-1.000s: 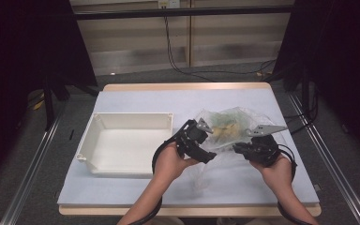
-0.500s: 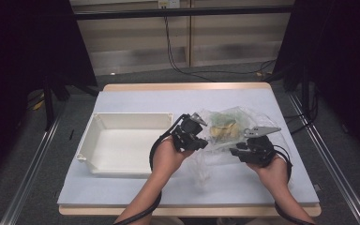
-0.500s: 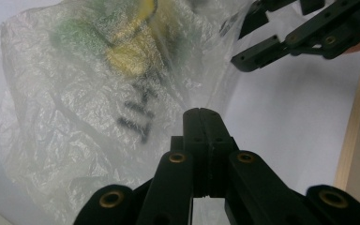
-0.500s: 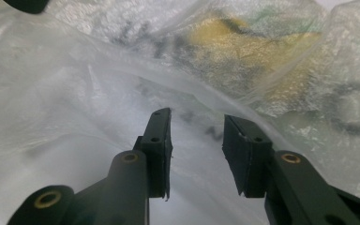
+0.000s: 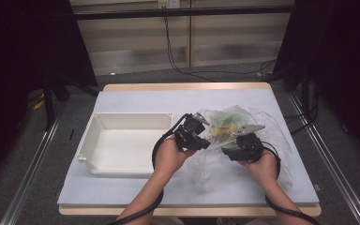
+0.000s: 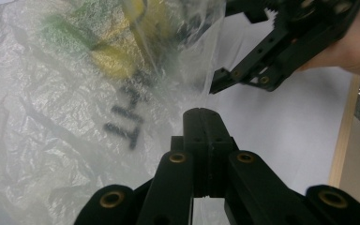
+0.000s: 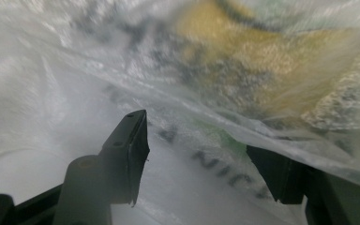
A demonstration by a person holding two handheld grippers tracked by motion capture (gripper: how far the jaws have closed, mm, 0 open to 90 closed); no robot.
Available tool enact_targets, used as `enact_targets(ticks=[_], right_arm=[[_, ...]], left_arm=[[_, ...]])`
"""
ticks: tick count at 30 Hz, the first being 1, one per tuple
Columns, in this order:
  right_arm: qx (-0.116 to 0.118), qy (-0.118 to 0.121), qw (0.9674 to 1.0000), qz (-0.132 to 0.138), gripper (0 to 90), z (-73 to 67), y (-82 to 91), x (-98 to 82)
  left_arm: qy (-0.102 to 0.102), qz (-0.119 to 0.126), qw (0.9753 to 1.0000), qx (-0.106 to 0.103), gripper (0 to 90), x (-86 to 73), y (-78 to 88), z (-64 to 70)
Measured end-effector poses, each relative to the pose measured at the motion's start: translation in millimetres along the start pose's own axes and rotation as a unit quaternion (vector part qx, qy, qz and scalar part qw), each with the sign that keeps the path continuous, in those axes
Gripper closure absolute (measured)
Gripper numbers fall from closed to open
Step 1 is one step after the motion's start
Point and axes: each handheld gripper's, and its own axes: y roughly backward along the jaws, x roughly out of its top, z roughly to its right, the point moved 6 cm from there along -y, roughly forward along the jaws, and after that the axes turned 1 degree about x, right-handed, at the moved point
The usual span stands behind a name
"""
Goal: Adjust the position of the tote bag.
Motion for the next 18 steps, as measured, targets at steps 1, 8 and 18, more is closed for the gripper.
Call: enact_targets(ticks=[1, 8, 18], right_arm=[[-0.005, 0.007, 0.9999, -0.010, 42.3, 0.2, -5.7, -4.2], [0.019, -0.010, 0.9996, -0.018, 59.9, 3.8, -16.2, -11.5], [0.017, -0.030, 0.9990, -0.027, 90.0, 5.0, -18.3, -7.9]], left_arm=[[0.003, -0.001, 1.0000, -0.002, 90.0, -0.2, 0.9, -0.6], [0.004, 0.000, 1.0000, -0.003, 90.0, -1.1, 0.8, -1.9], [0.006, 0.004, 1.0000, -0.003, 90.0, -3.4, 4.1, -0.8]])
